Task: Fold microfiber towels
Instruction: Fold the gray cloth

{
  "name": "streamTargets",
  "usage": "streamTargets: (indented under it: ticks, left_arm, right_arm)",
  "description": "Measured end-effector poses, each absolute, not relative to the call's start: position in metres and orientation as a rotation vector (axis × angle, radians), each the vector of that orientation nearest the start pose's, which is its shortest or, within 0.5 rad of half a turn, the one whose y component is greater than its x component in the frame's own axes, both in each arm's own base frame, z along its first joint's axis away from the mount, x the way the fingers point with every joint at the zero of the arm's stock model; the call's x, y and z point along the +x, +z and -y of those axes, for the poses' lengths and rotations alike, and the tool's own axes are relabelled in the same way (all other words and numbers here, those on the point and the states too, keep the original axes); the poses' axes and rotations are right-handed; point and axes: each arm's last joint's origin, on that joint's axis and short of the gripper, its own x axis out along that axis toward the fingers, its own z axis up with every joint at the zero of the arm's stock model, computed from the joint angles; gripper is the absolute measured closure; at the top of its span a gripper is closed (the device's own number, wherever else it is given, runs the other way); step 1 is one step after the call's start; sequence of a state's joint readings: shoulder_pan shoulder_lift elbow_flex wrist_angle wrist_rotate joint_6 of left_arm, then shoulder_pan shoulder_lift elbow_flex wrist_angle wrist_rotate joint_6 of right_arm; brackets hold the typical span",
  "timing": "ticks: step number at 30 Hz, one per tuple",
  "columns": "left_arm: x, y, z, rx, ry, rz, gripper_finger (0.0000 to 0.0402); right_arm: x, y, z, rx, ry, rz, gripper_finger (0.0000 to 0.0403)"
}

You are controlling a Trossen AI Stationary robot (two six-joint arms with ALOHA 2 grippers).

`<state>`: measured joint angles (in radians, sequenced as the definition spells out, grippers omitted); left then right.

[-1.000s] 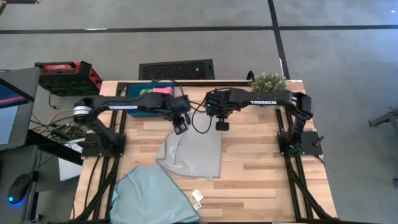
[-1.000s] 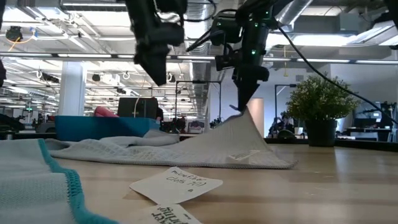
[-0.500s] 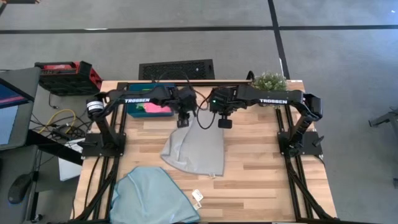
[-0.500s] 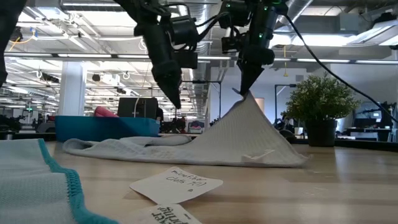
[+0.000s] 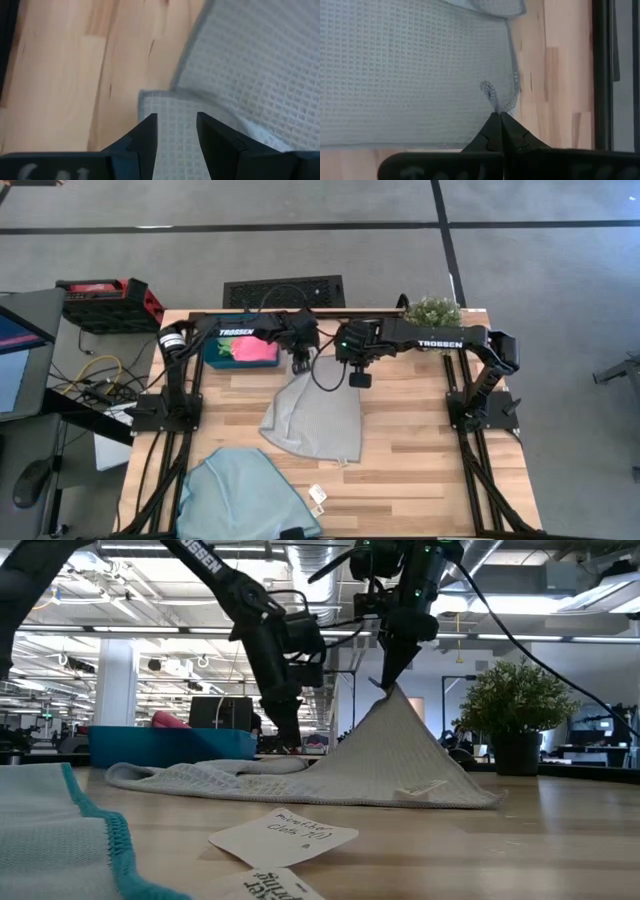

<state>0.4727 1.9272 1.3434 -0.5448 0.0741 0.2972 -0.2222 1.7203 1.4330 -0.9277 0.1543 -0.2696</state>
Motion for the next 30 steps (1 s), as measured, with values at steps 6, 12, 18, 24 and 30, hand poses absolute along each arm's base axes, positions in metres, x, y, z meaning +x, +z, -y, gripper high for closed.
streamTargets:
  ticks: [6, 12, 18, 24, 30]
  left_arm:
    - [0.353, 0.167, -0.19, -0.071, 0.213, -1.084, 0.0273]
    - [0.356, 0.153, -0.197, -0.09, 0.215, -1.075, 0.0273]
    - [0.356, 0.14, -0.199, -0.133, 0.209, -1.104, 0.0273]
    - [0.355, 0.138, -0.197, -0.143, 0.203, -1.129, 0.0273]
    - [0.355, 0.138, -0.197, -0.18, 0.234, -1.128, 0.0273]
  right_arm:
    - [0.335, 0.262, 0.08, -0.191, -0.162, -1.257, 0.0401]
    - [0.336, 0.262, 0.08, -0.192, -0.162, -1.255, 0.0401]
    - [0.335, 0.262, 0.08, -0.192, -0.16, -1.26, 0.0401]
    - [0.335, 0.262, 0.081, -0.19, -0.162, -1.26, 0.0401]
    - [0.335, 0.262, 0.081, -0.19, -0.163, -1.26, 0.0401]
